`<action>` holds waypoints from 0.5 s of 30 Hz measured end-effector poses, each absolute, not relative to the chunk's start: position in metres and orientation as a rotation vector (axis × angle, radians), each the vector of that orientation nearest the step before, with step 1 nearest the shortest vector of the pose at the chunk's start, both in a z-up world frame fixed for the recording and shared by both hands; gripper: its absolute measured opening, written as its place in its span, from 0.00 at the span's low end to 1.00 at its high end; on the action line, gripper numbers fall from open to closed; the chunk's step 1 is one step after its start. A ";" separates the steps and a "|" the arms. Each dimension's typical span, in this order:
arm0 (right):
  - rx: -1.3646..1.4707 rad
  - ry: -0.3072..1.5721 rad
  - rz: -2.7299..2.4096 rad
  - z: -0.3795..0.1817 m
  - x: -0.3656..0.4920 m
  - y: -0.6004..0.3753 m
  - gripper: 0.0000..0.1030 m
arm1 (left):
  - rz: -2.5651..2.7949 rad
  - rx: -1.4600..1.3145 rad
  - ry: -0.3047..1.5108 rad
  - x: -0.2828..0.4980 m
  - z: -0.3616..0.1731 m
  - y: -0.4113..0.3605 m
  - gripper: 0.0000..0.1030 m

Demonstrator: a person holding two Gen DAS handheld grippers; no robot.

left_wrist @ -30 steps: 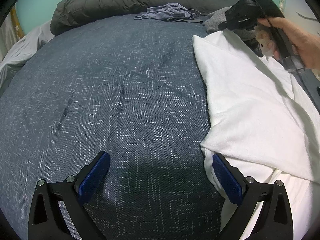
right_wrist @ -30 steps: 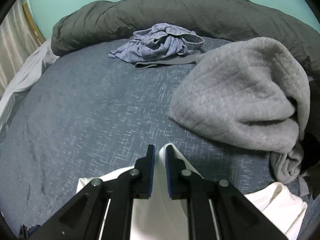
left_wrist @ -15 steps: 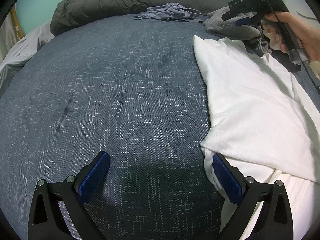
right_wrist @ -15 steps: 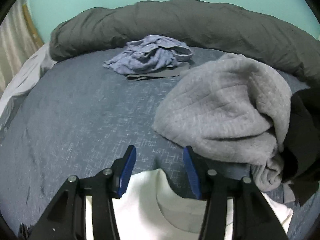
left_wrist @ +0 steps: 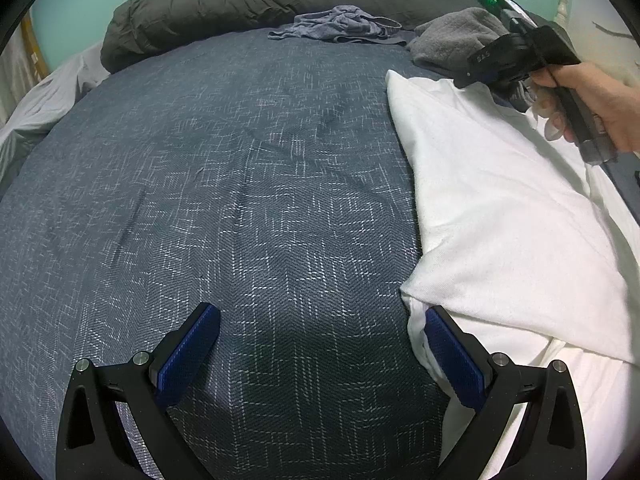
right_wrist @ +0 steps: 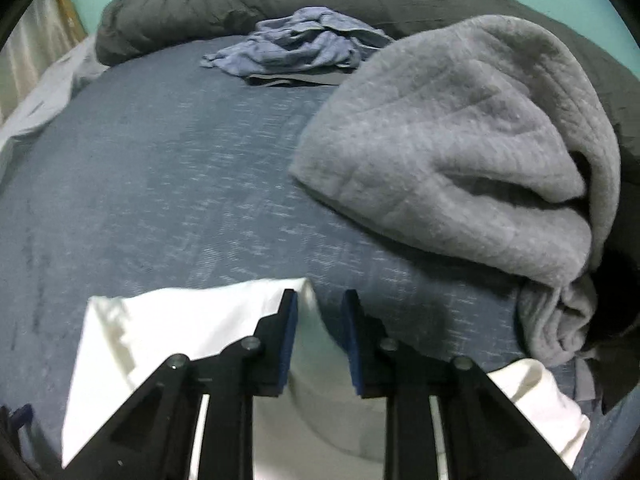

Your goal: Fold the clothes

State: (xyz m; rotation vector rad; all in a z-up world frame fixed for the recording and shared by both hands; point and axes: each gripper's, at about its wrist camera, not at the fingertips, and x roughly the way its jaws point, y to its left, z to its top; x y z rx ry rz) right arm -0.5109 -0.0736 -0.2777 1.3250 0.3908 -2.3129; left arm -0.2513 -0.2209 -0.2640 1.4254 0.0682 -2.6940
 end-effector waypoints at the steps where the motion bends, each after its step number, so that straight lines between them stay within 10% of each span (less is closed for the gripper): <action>1: 1.314 0.396 -2.347 -0.275 -0.512 -0.071 0.21 | -2.694 1.425 0.069 -0.251 -0.264 -0.220 1.00; 15: 1.183 0.255 -2.481 -0.197 -0.479 0.042 0.21 | -2.690 1.424 0.082 -0.246 -0.261 -0.221 1.00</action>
